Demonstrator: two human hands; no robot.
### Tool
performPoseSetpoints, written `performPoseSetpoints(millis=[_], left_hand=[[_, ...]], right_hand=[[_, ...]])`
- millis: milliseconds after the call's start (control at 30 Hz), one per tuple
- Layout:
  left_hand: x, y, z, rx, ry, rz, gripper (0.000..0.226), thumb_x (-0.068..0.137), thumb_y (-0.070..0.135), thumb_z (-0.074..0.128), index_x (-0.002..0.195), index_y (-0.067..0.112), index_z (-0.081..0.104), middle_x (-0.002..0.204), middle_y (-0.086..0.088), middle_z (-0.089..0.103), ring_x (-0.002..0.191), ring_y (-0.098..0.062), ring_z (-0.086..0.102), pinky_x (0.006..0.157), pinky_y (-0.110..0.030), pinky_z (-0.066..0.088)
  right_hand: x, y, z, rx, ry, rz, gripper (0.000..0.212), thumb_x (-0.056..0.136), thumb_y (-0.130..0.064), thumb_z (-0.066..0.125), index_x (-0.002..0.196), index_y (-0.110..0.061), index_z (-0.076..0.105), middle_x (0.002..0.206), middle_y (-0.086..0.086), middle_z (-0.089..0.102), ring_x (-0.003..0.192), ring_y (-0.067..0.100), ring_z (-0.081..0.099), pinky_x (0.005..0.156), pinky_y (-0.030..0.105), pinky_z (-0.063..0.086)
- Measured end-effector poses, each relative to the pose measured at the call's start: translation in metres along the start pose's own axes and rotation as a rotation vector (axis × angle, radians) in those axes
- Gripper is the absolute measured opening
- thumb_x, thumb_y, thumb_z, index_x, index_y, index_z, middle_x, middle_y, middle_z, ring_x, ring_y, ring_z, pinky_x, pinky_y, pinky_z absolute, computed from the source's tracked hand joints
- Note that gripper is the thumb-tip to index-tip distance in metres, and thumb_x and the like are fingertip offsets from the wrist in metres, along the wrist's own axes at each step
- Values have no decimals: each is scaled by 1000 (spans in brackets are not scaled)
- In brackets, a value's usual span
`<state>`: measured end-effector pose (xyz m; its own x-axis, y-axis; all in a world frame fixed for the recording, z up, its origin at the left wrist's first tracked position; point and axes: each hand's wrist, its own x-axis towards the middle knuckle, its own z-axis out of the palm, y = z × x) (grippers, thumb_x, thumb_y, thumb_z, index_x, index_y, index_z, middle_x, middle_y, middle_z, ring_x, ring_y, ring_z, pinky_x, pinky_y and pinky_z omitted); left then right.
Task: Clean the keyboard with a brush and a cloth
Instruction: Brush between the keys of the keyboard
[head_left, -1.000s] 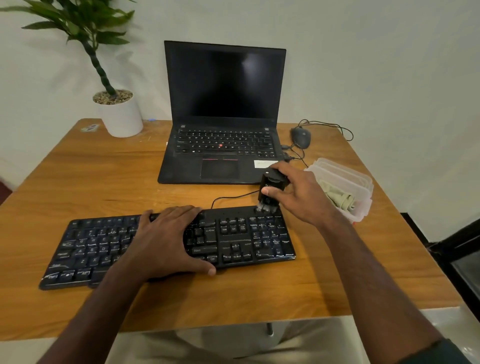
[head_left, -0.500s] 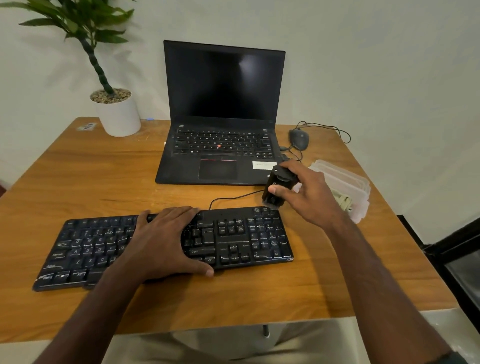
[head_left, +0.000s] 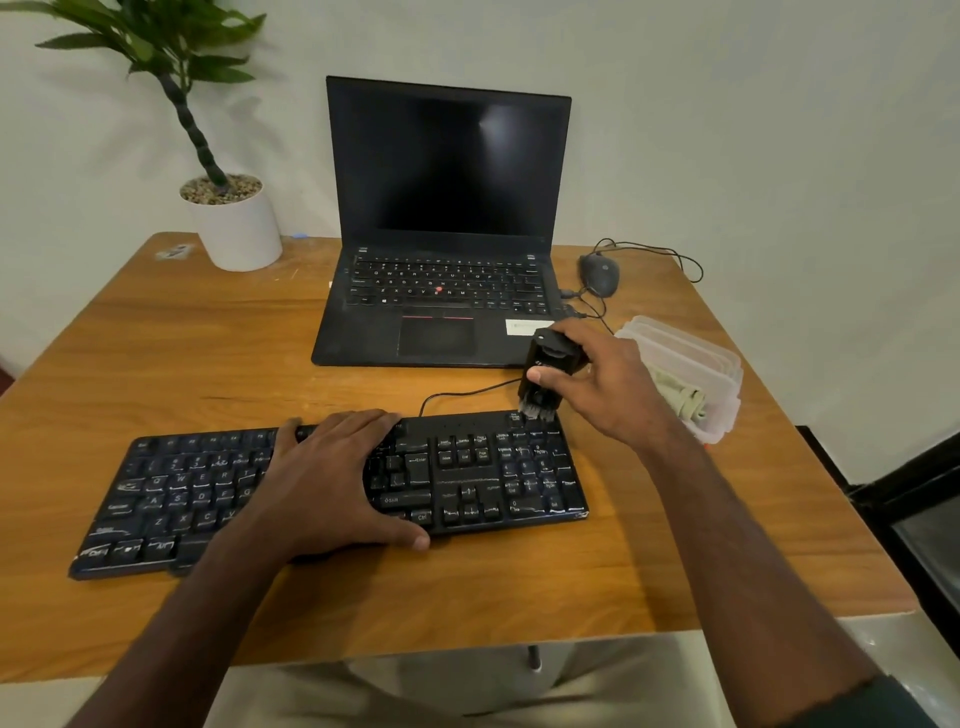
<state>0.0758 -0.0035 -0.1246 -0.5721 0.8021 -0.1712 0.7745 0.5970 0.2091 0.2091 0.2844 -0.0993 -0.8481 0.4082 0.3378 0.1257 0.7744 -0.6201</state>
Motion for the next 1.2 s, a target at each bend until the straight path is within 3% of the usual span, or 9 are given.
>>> performPoseSetpoints(millis=[100, 167, 300, 467, 667, 867, 1100, 1200], left_hand=[[0, 0, 1, 1, 6, 0, 145, 37, 108, 41, 158, 35, 7, 165, 13, 14, 150, -12, 13, 121, -57, 1], [0, 0, 0, 2, 8, -1, 145, 37, 108, 41, 157, 35, 7, 164, 13, 15, 150, -11, 13, 121, -56, 0], [-1, 1, -1, 3, 6, 4, 145, 38, 108, 41, 158, 35, 7, 165, 13, 14, 150, -11, 13, 121, -55, 0], [-1, 0, -1, 6, 1, 2, 144, 38, 108, 41, 158, 35, 6, 165, 14, 13, 150, -11, 12, 121, -55, 0], [0, 2, -1, -3, 1, 3, 145, 37, 108, 41, 158, 34, 7, 165, 13, 14, 150, -11, 12, 121, -55, -1], [-2, 2, -1, -14, 7, 4, 144, 38, 108, 42, 158, 35, 7, 164, 13, 14, 150, -10, 12, 121, -56, -2], [2, 16, 0, -5, 17, -1, 142, 42, 106, 43, 158, 32, 9, 164, 12, 16, 150, -11, 12, 120, -59, 1], [3, 31, 0, -1, 30, 12, 140, 45, 105, 44, 158, 30, 7, 165, 10, 14, 150, -13, 11, 120, -61, 2]], right_hand=[[3, -13, 11, 109, -90, 5, 35, 84, -35, 79, 113, -24, 65, 98, -10, 68, 94, 4, 63, 80, 19, 48], [3, -23, 24, 146, -146, 6, 34, 83, -35, 80, 112, -26, 65, 100, -11, 68, 96, 3, 63, 79, 14, 46], [5, -22, 24, 210, -151, 42, 35, 82, -35, 80, 112, -25, 65, 101, -10, 69, 98, 6, 64, 83, 22, 52], [0, 0, -17, 19, -148, 9, 37, 84, -35, 79, 116, -23, 65, 103, -8, 70, 98, 10, 64, 83, 27, 48], [-4, -7, -10, 46, -154, -6, 36, 84, -36, 78, 115, -24, 65, 102, -10, 70, 96, 4, 63, 78, 19, 46], [3, -15, 5, 180, -157, -6, 30, 84, -29, 80, 109, -24, 64, 98, -11, 68, 94, 7, 64, 81, 23, 51], [0, -14, -4, 31, -62, -21, 38, 83, -36, 79, 116, -22, 65, 101, -11, 68, 95, 5, 63, 81, 24, 50], [-2, -39, 14, 152, -67, 27, 37, 80, -36, 82, 111, -27, 65, 99, -16, 67, 97, 2, 63, 84, 25, 53]])
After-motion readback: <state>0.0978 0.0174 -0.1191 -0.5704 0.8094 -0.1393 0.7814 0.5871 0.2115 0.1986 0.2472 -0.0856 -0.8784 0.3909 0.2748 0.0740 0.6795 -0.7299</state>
